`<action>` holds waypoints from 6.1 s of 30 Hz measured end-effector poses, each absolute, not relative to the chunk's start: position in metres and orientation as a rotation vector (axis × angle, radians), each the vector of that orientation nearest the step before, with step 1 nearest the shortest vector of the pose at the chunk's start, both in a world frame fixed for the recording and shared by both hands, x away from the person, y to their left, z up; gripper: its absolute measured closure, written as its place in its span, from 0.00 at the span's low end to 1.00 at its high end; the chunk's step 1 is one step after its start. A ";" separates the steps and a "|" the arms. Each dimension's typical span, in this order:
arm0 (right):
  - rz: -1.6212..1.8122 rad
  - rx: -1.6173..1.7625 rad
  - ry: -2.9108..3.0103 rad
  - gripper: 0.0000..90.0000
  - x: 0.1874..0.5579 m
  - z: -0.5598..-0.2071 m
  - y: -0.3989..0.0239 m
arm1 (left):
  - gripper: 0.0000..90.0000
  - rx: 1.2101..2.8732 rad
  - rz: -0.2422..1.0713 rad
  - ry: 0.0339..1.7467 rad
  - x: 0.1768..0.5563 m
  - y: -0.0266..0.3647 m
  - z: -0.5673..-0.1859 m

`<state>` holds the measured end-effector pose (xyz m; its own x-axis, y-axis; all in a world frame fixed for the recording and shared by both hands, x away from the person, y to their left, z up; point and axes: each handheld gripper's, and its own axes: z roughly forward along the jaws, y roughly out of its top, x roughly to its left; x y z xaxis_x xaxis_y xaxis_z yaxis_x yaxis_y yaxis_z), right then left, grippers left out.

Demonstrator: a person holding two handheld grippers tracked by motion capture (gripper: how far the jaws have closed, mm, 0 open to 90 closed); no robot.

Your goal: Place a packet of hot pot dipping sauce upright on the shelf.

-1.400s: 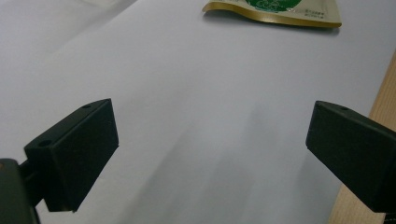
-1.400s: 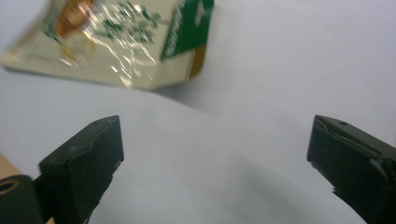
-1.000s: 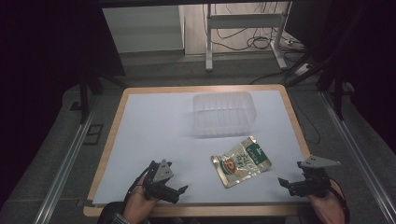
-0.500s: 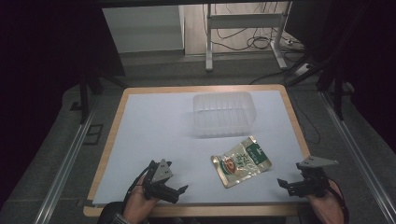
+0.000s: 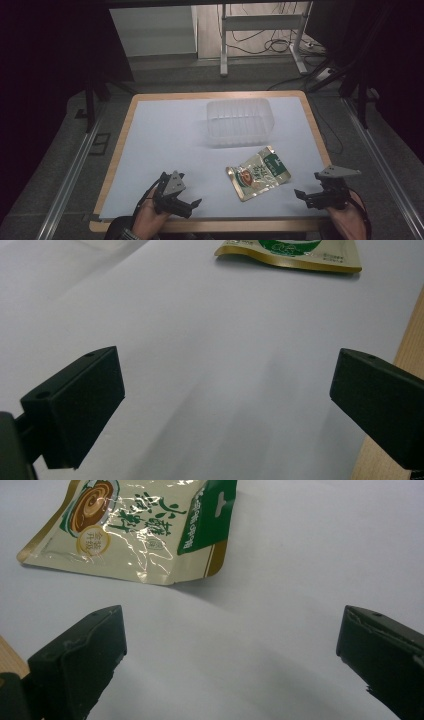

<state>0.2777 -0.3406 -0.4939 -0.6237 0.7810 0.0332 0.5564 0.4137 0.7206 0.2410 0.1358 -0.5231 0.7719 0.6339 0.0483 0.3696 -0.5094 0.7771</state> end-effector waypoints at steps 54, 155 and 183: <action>1.063 1.124 2.382 0.00 0.314 -0.491 -0.306 | 0.01 2.171 0.419 0.735 0.241 0.133 -0.524; 1.356 1.340 2.605 0.99 0.357 -0.434 -0.256 | 0.02 2.203 0.447 0.721 0.239 0.130 -0.525; 1.536 1.409 2.459 0.99 0.366 -0.390 -0.278 | 0.02 2.193 0.451 0.721 0.239 0.129 -0.524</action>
